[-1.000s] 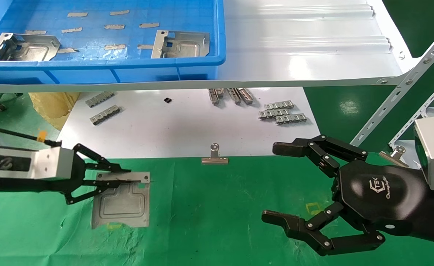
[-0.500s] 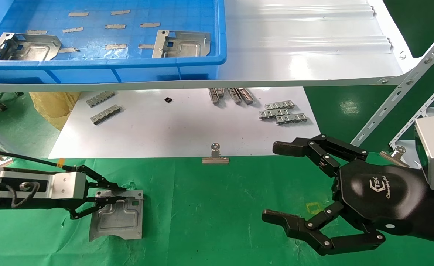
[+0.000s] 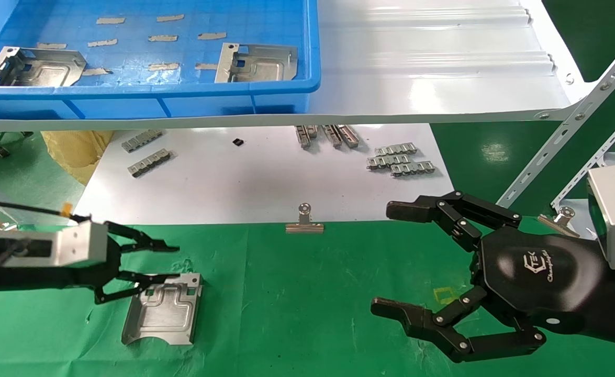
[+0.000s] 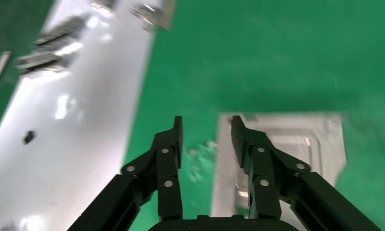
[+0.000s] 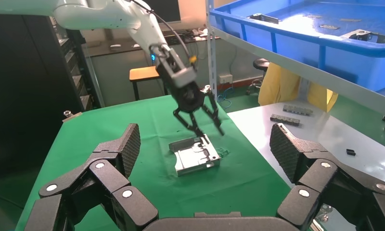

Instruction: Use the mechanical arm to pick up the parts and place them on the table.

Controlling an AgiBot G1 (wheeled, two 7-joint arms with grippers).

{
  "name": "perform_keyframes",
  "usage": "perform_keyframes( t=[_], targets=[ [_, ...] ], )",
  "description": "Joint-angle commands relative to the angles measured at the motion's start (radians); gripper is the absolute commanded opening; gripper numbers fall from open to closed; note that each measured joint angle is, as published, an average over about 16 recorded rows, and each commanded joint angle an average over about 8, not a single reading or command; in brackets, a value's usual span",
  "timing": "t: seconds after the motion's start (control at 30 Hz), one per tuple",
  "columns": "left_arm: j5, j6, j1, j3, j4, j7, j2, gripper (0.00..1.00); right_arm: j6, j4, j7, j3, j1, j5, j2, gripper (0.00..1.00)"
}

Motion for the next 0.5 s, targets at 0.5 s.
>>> perform_keyframes(
  t=[0.5],
  targets=[
    [-0.165, 0.032, 0.097, -0.095, 0.02, -0.184, -0.05, 1.0, 0.0, 0.0, 0.0, 0.0, 0.0, 0.0, 0.0, 1.0]
  ],
)
